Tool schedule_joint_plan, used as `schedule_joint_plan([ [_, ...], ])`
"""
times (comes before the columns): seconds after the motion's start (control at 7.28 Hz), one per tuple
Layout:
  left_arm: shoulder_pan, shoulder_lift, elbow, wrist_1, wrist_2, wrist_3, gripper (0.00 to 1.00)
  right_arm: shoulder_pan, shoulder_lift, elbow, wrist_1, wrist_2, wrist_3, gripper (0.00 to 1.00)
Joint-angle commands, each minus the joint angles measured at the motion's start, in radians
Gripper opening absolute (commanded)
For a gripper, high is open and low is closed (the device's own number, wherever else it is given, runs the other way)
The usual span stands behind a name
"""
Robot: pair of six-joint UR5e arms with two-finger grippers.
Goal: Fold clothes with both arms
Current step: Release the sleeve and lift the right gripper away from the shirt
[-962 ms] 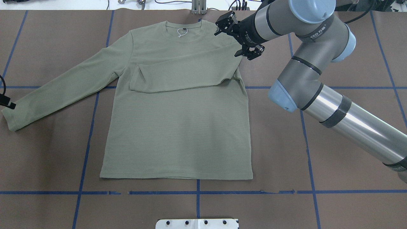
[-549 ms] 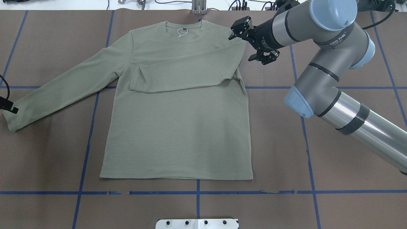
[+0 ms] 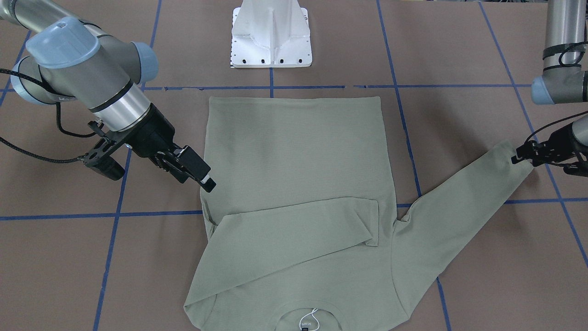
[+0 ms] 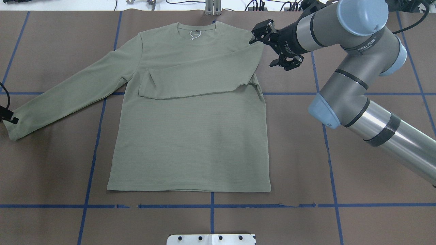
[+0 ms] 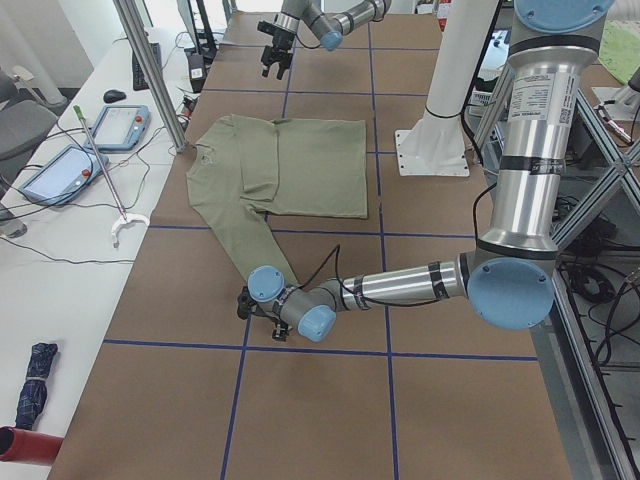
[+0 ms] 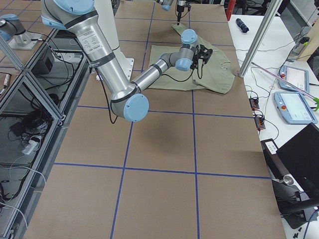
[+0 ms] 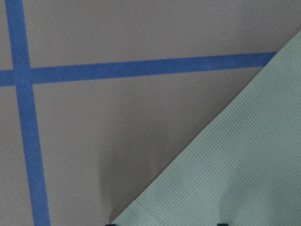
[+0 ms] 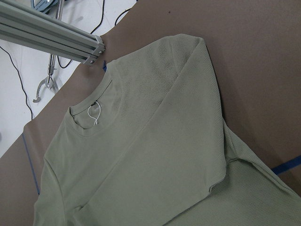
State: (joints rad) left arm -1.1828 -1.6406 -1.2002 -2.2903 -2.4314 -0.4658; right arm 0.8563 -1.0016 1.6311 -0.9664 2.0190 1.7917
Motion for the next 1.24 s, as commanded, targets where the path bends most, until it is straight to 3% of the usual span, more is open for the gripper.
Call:
schedule_joint_plan([
  [0.0,0.0,0.004,-0.001,0.0,0.0,-0.004,0.65,0.0,0.001,0.004,0.0,0.0,0.0,0.99],
  [0.14,0.0,0.005,-0.002,-0.001,0.0,-0.002,0.45,0.0,0.003,0.007,-0.002,0.0,0.0,0.99],
  [0.27,0.0,0.005,-0.008,-0.002,0.0,-0.004,0.12,0.001,0.004,0.006,0.0,0.0,0.0,0.99],
  [0.41,0.0,0.005,-0.027,0.002,-0.005,-0.007,0.0,0.001,0.004,0.006,0.0,0.0,0.0,0.99],
  [0.69,-0.001,0.005,-0.06,0.005,-0.012,-0.008,0.0,0.004,0.004,0.006,-0.002,0.0,0.002,0.99],
  [1.1,-0.001,-0.013,-0.27,0.012,-0.101,-0.115,0.0,0.064,-0.043,0.033,0.0,0.051,-0.001,0.99],
])
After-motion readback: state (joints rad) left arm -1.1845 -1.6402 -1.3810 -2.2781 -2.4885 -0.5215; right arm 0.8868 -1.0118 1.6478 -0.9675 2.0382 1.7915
